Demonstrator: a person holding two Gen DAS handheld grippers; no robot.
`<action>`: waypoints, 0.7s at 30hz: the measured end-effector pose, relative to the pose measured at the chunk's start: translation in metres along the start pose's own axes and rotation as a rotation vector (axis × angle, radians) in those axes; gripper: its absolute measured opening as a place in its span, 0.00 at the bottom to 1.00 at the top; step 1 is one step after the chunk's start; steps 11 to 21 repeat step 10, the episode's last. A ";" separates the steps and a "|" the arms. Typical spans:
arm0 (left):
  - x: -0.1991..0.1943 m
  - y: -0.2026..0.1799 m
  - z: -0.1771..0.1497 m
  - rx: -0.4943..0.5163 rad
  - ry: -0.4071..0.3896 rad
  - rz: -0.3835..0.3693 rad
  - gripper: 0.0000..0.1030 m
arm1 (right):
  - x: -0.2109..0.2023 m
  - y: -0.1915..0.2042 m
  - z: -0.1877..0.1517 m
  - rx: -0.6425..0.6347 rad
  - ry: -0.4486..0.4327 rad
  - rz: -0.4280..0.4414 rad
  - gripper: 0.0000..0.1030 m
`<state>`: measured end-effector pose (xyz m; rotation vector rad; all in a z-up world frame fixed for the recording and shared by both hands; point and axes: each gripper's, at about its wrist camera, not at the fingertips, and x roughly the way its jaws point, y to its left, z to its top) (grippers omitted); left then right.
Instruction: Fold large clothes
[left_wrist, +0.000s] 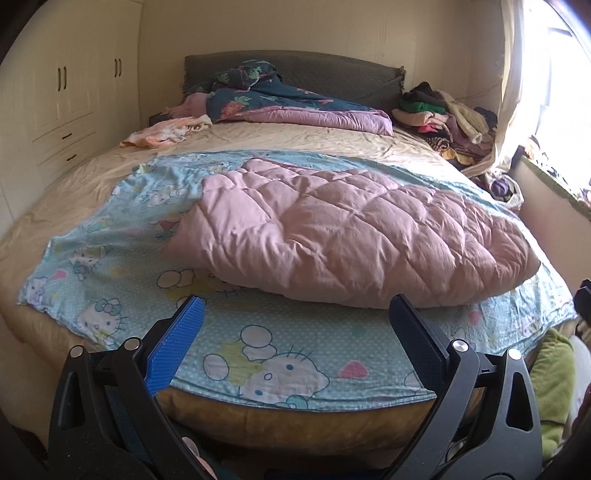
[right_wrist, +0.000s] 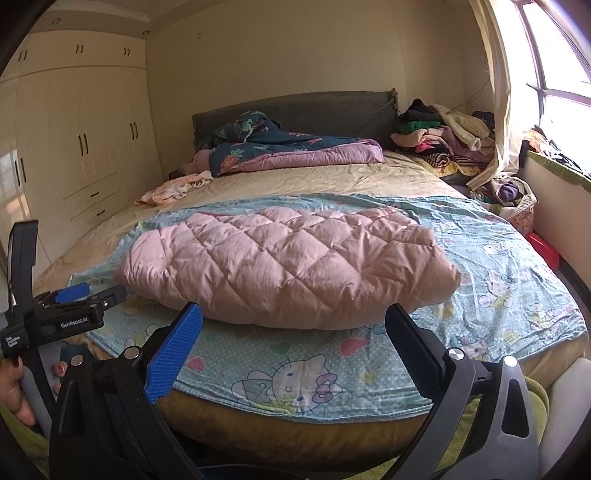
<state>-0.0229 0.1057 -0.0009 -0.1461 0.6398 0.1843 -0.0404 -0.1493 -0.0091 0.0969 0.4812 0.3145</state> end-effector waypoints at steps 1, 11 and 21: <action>0.001 0.006 0.002 -0.020 -0.006 0.003 0.91 | -0.004 -0.013 0.005 0.030 -0.012 -0.011 0.96; 0.056 0.130 0.050 -0.255 -0.004 0.178 0.91 | -0.080 -0.275 0.000 0.397 -0.130 -0.659 0.96; 0.056 0.130 0.050 -0.255 -0.004 0.178 0.91 | -0.080 -0.275 0.000 0.397 -0.130 -0.659 0.96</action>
